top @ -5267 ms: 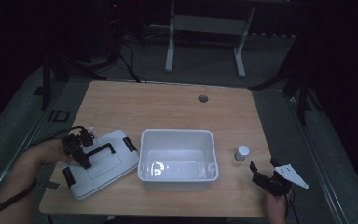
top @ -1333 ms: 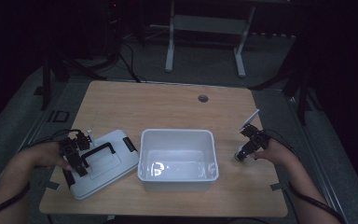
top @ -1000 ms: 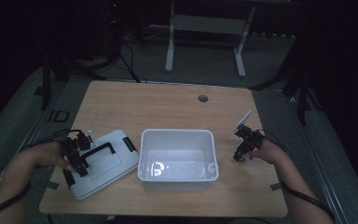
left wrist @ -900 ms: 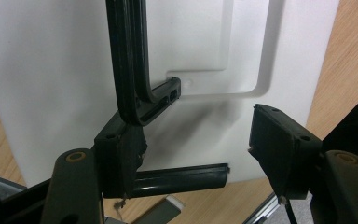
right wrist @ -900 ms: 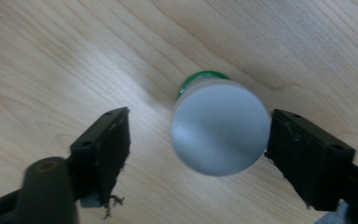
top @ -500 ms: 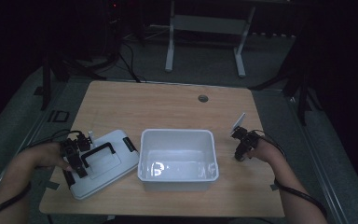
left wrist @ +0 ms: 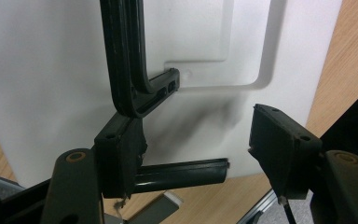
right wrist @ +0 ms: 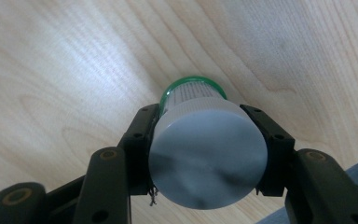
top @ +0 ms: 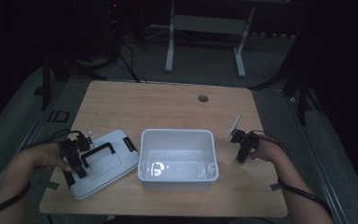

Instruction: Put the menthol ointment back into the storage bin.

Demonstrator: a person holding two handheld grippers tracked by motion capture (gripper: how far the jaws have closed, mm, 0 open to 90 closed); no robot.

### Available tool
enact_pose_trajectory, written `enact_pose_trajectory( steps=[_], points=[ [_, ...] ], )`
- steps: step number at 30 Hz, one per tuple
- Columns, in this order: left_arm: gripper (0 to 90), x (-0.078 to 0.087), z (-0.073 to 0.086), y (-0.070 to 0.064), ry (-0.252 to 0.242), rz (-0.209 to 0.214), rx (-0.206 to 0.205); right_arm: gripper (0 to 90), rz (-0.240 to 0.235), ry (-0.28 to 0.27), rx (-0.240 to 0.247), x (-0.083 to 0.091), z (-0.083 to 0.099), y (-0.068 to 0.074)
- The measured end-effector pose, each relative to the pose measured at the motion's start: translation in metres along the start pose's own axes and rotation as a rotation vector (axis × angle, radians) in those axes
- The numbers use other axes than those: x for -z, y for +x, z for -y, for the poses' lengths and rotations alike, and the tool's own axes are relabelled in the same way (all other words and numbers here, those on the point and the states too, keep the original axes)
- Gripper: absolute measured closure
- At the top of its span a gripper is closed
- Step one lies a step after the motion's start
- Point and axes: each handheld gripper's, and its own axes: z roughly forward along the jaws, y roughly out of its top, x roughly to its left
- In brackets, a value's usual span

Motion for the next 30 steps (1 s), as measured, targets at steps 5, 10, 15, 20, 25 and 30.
enact_pose_trajectory(
  steps=[5,10,15,20,25,30],
  points=[
    [35.1,0.001,0.0,-0.001,-0.001,0.0,0.003,50.0,0.013,-0.004,0.062,0.009,0.002,0.008],
    [35.1,0.001,0.0,-0.001,0.004,-0.001,0.0,50.0,0.032,-0.011,0.127,0.019,0.006,0.016],
    [35.1,0.001,0.001,-0.001,0.006,-0.004,0.002,50.0,0.02,-0.015,0.215,0.027,0.013,0.027],
    [35.1,0.002,0.001,-0.002,0.003,-0.006,-0.001,50.0,0.026,-0.035,0.295,0.037,0.02,0.037],
    [35.0,0.002,0.0,-0.002,0.001,-0.005,-0.002,50.0,0.044,-0.032,0.321,0.045,0.023,0.042],
    [35.1,0.001,-0.001,-0.002,0.011,-0.006,-0.003,50.0,0.067,-0.047,0.362,0.059,0.028,0.051]
  ],
)
